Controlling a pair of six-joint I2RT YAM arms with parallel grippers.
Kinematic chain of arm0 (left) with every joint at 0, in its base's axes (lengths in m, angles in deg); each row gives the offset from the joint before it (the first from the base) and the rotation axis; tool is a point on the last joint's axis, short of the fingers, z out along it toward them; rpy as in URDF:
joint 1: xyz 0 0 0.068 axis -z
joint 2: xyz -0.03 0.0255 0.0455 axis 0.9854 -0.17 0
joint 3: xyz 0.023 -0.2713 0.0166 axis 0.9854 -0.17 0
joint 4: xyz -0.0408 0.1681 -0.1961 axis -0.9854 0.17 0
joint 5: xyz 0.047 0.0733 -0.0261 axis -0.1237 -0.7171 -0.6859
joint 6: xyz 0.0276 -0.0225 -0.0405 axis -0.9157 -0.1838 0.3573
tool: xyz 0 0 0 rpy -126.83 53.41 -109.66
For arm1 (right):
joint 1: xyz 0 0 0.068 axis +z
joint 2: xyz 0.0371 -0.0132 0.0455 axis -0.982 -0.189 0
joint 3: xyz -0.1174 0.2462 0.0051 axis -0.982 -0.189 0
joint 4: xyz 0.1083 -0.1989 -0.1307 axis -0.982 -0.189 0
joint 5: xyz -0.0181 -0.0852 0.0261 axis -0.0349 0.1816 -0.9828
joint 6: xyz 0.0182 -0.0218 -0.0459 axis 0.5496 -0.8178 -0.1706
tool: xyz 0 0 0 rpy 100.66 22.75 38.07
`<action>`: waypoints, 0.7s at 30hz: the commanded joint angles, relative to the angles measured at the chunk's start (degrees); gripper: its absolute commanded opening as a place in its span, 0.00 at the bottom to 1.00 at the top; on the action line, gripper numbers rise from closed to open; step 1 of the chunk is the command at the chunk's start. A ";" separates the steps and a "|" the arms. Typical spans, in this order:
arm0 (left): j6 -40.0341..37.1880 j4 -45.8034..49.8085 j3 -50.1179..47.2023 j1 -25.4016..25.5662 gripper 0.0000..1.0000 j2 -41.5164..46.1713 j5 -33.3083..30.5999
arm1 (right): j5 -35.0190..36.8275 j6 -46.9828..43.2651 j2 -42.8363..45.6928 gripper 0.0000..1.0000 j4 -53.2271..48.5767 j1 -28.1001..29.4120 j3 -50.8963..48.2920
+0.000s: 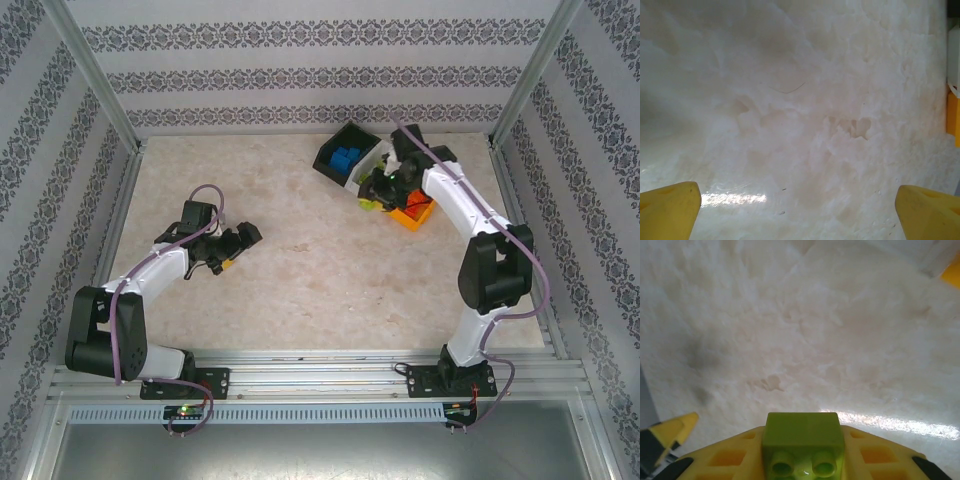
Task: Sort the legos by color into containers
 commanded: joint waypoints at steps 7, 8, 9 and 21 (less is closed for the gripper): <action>0.32 -2.06 1.01 0.17 1.00 0.48 -0.12 | -5.94 4.70 -3.12 0.35 2.42 -7.66 9.93; 0.17 -1.80 1.10 0.15 1.00 0.68 -0.35 | -6.04 4.78 -4.16 0.35 2.19 -8.10 11.72; 0.07 -1.45 1.16 0.18 1.00 0.85 -0.58 | -6.12 4.79 -5.12 0.35 1.90 -8.37 13.17; -0.14 1.62 -0.17 -0.60 1.00 4.06 -3.21 | -4.35 4.68 -21.38 0.35 -2.55 -9.63 32.49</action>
